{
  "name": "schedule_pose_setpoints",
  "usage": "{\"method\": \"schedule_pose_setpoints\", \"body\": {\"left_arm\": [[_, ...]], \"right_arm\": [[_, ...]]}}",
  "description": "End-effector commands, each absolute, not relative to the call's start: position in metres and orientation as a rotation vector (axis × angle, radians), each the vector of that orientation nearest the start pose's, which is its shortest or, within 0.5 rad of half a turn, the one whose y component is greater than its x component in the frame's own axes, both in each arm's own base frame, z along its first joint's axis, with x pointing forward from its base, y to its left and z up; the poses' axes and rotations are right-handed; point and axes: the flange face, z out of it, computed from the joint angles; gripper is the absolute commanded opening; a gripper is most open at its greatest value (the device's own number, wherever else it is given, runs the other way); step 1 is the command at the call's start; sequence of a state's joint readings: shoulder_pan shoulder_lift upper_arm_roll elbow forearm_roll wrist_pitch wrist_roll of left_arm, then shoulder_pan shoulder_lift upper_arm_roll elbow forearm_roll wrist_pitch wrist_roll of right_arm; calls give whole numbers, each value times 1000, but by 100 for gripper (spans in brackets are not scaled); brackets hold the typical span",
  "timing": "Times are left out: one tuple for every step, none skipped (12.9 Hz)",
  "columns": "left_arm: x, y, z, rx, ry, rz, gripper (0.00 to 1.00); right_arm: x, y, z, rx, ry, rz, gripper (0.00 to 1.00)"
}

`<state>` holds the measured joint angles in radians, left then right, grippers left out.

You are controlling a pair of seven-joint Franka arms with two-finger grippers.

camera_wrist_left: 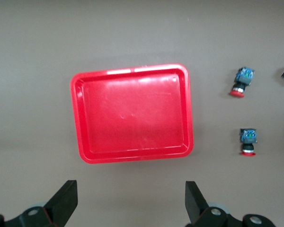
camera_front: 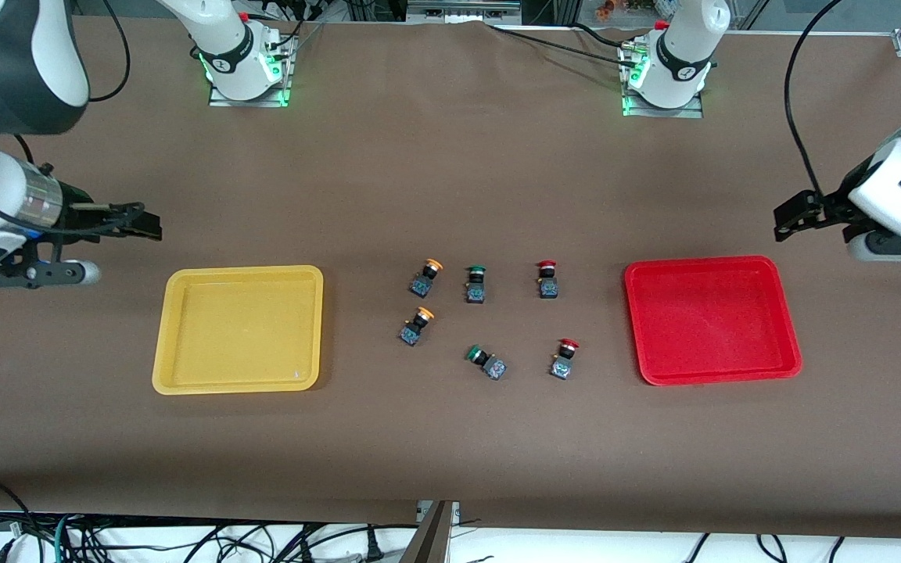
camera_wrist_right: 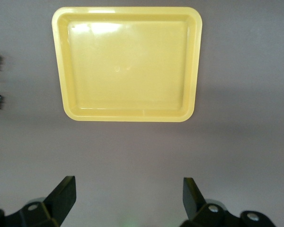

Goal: Place red and yellow buttons in trays
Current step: 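Reach the right gripper to yellow button while the left gripper reaches red button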

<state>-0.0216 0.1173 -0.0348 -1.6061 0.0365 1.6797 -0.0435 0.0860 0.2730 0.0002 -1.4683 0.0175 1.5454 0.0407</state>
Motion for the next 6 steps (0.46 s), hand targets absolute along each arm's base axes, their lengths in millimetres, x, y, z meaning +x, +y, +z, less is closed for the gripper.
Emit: {"method": "schedule_pose_setpoints", "body": {"left_arm": [[613,-68,489,-3104,140,225,100],[615,-88,472,-3102,194,266,100],[613,-111,467,-3100,256,278,100],[611,-131,455,-3098,311,304,100],[615,-142,429,-3091,342,361,100],[622,-147,397,-3090,351,415,100]], "right_arm": [[639,65,478,-3117,-63,309,100],[645,80,460,-3118,-73,310,100],[652,95,443,-3123,-52,284,100],[657,112,428,-3129,7,262,100],[659,131,418,-3135,73,248,100],[660,152,409,-3136,141,225,100]]}}
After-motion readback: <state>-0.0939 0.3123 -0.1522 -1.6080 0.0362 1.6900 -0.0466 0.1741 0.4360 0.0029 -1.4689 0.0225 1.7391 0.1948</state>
